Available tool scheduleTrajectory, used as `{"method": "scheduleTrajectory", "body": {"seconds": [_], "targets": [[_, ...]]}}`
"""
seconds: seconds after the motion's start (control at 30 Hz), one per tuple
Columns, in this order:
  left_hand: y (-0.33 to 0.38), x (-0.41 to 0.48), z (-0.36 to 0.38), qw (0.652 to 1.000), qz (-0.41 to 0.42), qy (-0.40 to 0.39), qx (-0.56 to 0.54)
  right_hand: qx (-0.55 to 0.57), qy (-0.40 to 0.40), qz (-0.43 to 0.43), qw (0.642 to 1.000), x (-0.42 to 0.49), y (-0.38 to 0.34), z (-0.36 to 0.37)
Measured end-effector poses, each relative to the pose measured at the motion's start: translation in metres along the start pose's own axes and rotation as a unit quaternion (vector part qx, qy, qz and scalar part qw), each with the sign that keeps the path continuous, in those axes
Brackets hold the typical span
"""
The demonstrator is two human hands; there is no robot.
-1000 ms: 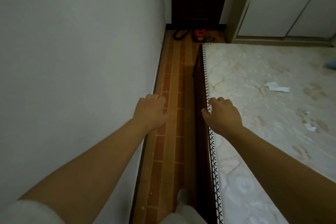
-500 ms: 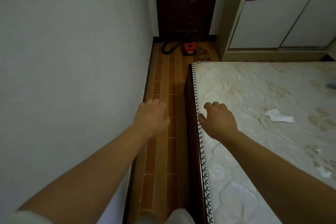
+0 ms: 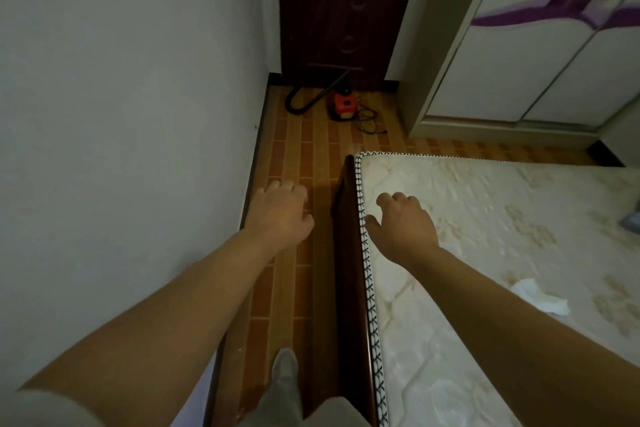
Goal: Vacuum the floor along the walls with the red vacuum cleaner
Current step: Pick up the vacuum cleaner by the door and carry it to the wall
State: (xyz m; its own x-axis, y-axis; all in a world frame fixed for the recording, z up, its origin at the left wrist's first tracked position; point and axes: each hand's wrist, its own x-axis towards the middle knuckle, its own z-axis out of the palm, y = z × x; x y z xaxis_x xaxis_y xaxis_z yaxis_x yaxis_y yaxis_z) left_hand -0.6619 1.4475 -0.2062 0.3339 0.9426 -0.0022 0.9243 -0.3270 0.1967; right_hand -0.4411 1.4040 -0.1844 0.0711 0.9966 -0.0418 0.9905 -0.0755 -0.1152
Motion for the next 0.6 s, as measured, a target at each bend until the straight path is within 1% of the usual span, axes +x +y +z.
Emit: {"method": "scheduleTrajectory", "body": {"seconds": [0.17, 0.37, 0.5, 0.6], "targets": [[-0.033, 0.099, -0.013, 1.0, 0.014, -0.013, -0.003, 0.002, -0.001, 0.032, 0.999, 0.099, -0.005, -0.016], [-0.053, 0.223, -0.019, 0.999, 0.025, -0.025, 0.011, 0.017, -0.007, 0.057, 0.998, 0.218, 0.008, -0.019], [-0.06, 0.304, -0.011, 0.999, 0.029, -0.035, 0.013, 0.038, -0.012, 0.055, 0.998, 0.307, 0.023, -0.007], [-0.064, 0.36, -0.009, 0.998, 0.023, -0.048, 0.017, 0.033, -0.024, 0.044, 0.998, 0.373, 0.033, -0.003]]}}
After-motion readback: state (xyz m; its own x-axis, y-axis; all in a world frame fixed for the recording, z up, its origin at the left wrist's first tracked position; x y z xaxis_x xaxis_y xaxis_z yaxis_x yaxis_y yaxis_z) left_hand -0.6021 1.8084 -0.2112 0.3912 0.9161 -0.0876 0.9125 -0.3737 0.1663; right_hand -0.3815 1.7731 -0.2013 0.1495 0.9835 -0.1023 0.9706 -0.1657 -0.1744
